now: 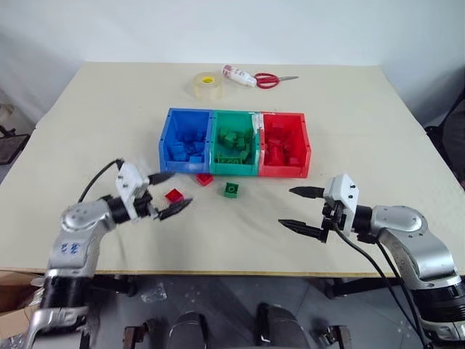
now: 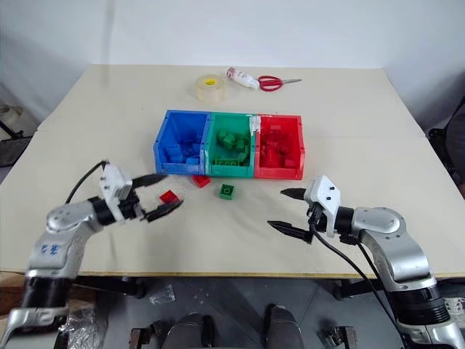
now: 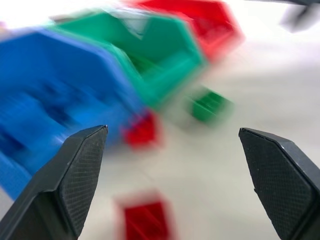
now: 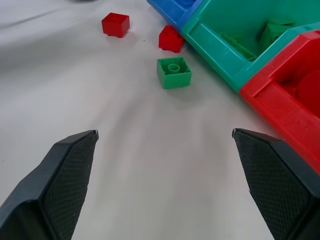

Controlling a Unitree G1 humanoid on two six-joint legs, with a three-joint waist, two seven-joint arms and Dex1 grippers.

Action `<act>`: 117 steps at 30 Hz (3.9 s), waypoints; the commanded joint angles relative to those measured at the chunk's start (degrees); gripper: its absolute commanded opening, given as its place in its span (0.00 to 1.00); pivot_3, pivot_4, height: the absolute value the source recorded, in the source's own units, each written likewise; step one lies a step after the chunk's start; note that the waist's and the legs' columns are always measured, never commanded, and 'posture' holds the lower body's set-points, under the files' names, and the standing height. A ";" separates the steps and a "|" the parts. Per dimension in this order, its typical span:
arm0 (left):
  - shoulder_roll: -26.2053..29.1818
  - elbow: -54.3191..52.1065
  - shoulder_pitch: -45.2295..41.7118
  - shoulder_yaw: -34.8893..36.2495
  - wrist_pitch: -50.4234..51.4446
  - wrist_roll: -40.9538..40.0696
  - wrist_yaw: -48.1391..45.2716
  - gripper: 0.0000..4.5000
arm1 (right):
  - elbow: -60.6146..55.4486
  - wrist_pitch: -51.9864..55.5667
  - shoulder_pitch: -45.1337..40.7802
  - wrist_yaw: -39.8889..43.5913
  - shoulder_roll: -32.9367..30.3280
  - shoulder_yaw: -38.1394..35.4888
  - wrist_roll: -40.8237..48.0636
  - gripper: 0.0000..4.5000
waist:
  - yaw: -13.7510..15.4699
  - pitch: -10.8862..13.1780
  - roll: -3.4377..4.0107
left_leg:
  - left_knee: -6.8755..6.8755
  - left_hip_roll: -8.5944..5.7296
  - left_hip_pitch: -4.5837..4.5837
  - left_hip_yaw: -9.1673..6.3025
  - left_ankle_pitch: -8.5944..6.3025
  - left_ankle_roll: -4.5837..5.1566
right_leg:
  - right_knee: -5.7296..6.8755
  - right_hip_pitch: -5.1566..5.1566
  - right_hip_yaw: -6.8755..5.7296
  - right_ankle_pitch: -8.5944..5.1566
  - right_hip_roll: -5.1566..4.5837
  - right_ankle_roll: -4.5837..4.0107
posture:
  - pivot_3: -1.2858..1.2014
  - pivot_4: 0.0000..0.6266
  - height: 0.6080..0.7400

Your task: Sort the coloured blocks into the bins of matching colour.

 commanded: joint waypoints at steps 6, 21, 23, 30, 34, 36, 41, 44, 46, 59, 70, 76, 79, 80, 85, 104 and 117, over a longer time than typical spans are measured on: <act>4.17 -3.18 10.77 9.36 -1.41 -3.02 -2.33 0.99 | 4.18 -3.84 -3.79 3.80 0.33 0.59 -0.18 1.00 | 0.07 0.00 0.00 | 0.01 0.00 -0.01 0.00 -0.04 0.00 | -0.01 0.00 0.00 -0.01 -0.02 -0.02 | 0.52 0.24 1.00; -2.64 -3.20 -2.80 -3.29 1.34 1.41 3.25 0.99 | 5.13 -4.52 -4.63 3.94 1.72 1.26 -1.14 1.00 | 0.24 -0.01 -0.01 | 0.04 -0.02 -0.02 0.02 -0.05 -0.02 | 0.05 0.00 0.00 0.00 -0.03 -0.01 | 0.52 0.24 1.00; -4.65 -1.80 -6.07 -6.67 2.38 3.11 4.24 0.99 | 4.57 -4.43 -4.04 3.41 1.60 0.77 -1.19 1.00 | 0.22 -0.01 -0.01 | 0.04 -0.03 -0.01 0.02 -0.04 -0.04 | 0.05 -0.01 0.00 0.00 -0.01 -0.01 | 0.52 0.24 1.00; -11.44 4.49 -13.74 -14.51 4.56 9.07 8.92 0.99 | 1.41 -3.80 -0.71 0.72 0.98 -1.25 -0.84 1.00 | 0.16 0.00 -0.01 | 0.04 -0.02 0.00 0.02 -0.02 -0.07 | 0.05 -0.01 0.00 0.00 0.01 0.00 | 0.52 0.24 1.00; -13.92 9.06 -16.20 -16.40 3.35 11.57 10.34 0.99 | -0.54 -3.21 1.20 -0.63 0.85 -2.02 -0.61 1.00 | 0.19 0.00 -0.01 | 0.05 -0.02 -0.01 0.02 -0.02 -0.07 | 0.04 -0.01 0.00 0.00 0.01 0.00 | 0.52 0.24 1.00; -15.04 11.34 -17.31 -17.27 2.86 12.91 11.22 0.99 | -1.32 -2.95 1.94 -1.20 0.91 -2.36 -0.54 1.00 | 0.23 0.00 -0.01 | 0.05 -0.02 -0.01 0.02 -0.02 -0.07 | 0.04 -0.01 0.00 0.00 0.01 0.00 | 0.52 0.24 1.00; -17.43 16.09 -19.88 -18.17 0.66 15.09 12.31 0.99 | -3.04 -2.39 3.32 -2.56 0.98 -2.84 -0.39 1.00 | 0.26 0.00 -0.02 | 0.07 -0.02 -0.02 0.02 -0.02 -0.07 | 0.02 -0.01 0.00 0.00 0.01 0.01 | 0.52 0.24 1.00; -18.83 18.95 -21.49 -18.61 -0.84 16.25 12.84 0.99 | -3.73 -2.08 3.80 -3.10 1.02 -2.98 -0.35 1.00 | 0.27 0.00 -0.02 | 0.10 -0.02 -0.03 0.02 -0.02 -0.06 | 0.02 -0.01 0.00 0.00 0.00 0.01 | 0.52 0.24 1.00; -19.78 20.80 -22.42 -18.93 -1.80 16.82 12.95 0.99 | -4.16 -1.94 4.10 -3.49 1.07 -3.07 -0.32 1.00 | 0.27 0.00 -0.02 | 0.10 -0.02 -0.03 0.02 -0.03 -0.06 | 0.02 0.00 0.00 0.00 0.00 0.01 | 0.52 0.24 1.00; -20.47 21.13 -22.15 -18.91 -9.19 16.87 8.90 0.47 | -4.75 -2.11 4.89 -4.54 0.93 -3.60 -0.34 1.00 | 0.26 0.00 -0.03 | 0.10 -0.02 -0.02 0.02 -0.03 -0.06 | 0.02 0.00 0.00 0.00 0.00 0.01 | 0.52 0.24 1.00; -22.27 28.71 -36.41 -11.53 -9.79 15.82 16.70 0.47 | -5.54 -2.09 5.67 -5.43 1.14 -4.54 -0.35 1.00 | 1.04 0.02 -0.07 | 0.16 -0.03 -0.05 0.01 -0.03 -0.05 | 0.00 0.01 0.00 0.02 0.00 0.04 | 0.52 0.24 1.00; -23.70 45.55 -45.84 -10.26 -15.52 17.40 18.89 0.63 | -4.97 -2.10 5.09 -5.74 1.13 -4.40 -0.42 1.00 | 1.38 0.04 -0.09 | 0.12 -0.05 -0.04 0.01 -0.03 -0.05 | -0.06 0.03 0.00 0.02 0.01 0.05 | 0.52 0.24 1.00; -24.27 50.71 -48.94 -9.44 -17.75 16.90 17.93 0.83 | -4.86 -2.02 4.64 -5.97 1.30 -4.10 -0.50 1.00 | 1.35 0.10 -0.19 | 0.12 -0.05 -0.05 0.01 -0.03 -0.04 | -0.08 0.03 0.00 0.03 0.01 0.05 | 0.52 0.24 1.00; -24.32 51.88 -49.67 -9.12 -18.35 16.78 17.87 0.90 | -4.78 -2.03 4.48 -6.03 1.36 -4.00 -0.54 1.00 | 1.37 0.13 -0.23 | 0.11 -0.05 -0.05 0.01 -0.03 -0.04 | -0.08 0.02 0.00 0.03 0.01 0.05 | 0.52 0.24 1.00; -23.32 53.02 -50.08 -8.65 -19.72 16.59 15.24 0.99 | -4.41 -2.05 3.96 -5.89 1.39 -3.73 -0.52 1.00 | 1.34 0.15 -0.27 | 0.11 -0.05 -0.05 0.01 -0.03 -0.04 | -0.08 0.03 -0.01 0.03 0.01 0.06 | 0.52 0.24 1.00; -0.56 -3.04 -5.55 3.12 5.15 1.14 3.68 0.99 | 4.47 -3.79 -4.26 1.70 1.54 -0.26 -1.33 1.00 | 0.01 0.17 -0.26 | 0.09 0.00 -0.01 0.00 -0.03 -0.06 | 0.07 0.00 0.02 0.00 0.00 0.04 | 0.52 0.24 1.00; 1.67 -7.84 3.83 6.58 7.53 0.39 6.80 0.99 | 6.03 -4.41 -5.63 2.35 2.32 0.80 -1.66 1.00 | 0.10 0.18 -0.25 | 0.07 0.00 0.01 0.00 -0.05 -0.05 | 0.08 0.00 0.02 -0.02 -0.01 0.01 | 0.52 0.24 1.00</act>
